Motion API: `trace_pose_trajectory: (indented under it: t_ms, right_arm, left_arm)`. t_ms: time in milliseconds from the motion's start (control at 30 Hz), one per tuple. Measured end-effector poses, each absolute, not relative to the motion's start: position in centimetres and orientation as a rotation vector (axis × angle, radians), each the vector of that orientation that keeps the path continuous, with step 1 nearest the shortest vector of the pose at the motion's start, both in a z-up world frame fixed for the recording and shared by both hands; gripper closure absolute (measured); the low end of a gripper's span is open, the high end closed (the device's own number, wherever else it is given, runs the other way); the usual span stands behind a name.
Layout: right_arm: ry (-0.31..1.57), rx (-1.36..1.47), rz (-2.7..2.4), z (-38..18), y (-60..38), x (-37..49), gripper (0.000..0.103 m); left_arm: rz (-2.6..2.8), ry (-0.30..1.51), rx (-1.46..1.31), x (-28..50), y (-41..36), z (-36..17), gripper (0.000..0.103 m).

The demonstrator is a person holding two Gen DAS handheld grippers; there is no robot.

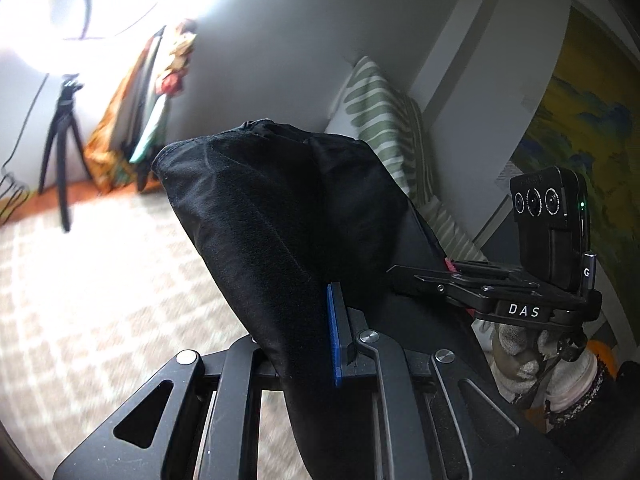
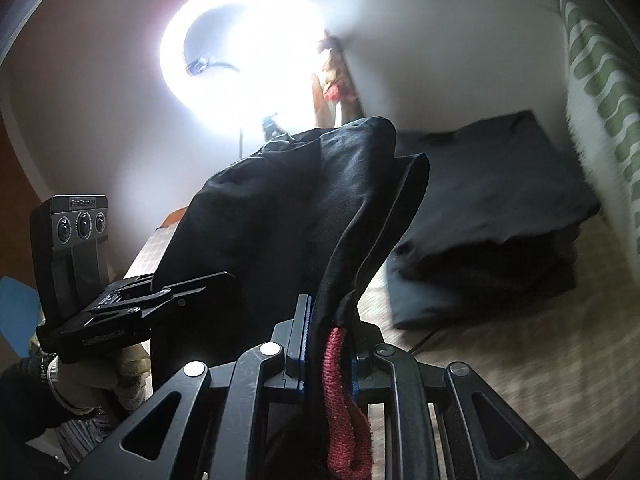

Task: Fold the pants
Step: 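Lift the trouser bundle with both tools and carry it toward the striped pillow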

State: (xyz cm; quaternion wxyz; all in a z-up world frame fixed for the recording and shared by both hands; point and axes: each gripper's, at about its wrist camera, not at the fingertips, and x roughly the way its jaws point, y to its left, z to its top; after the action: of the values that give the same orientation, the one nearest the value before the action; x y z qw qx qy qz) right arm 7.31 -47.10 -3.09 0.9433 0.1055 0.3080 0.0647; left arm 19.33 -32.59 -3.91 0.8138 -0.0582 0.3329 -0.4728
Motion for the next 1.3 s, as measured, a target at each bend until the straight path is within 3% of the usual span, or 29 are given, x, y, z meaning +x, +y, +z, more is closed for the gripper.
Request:
trace_pose_trajectory:
  t_ms: [800,1300]
  right_arm:
    - [0.623,0.033,-0.095,4.0,-56.9,14.8,0.09]
    - [0.661,0.034,-0.099,1.2,-60.9,21.8,0.09]
  left_arm:
    - [-1.054,0.615,-0.041,27.3,-45.1,0.1,0.093]
    - [-0.976,0.681,-0.003,32.7,-48.5,-3.0,0.093]
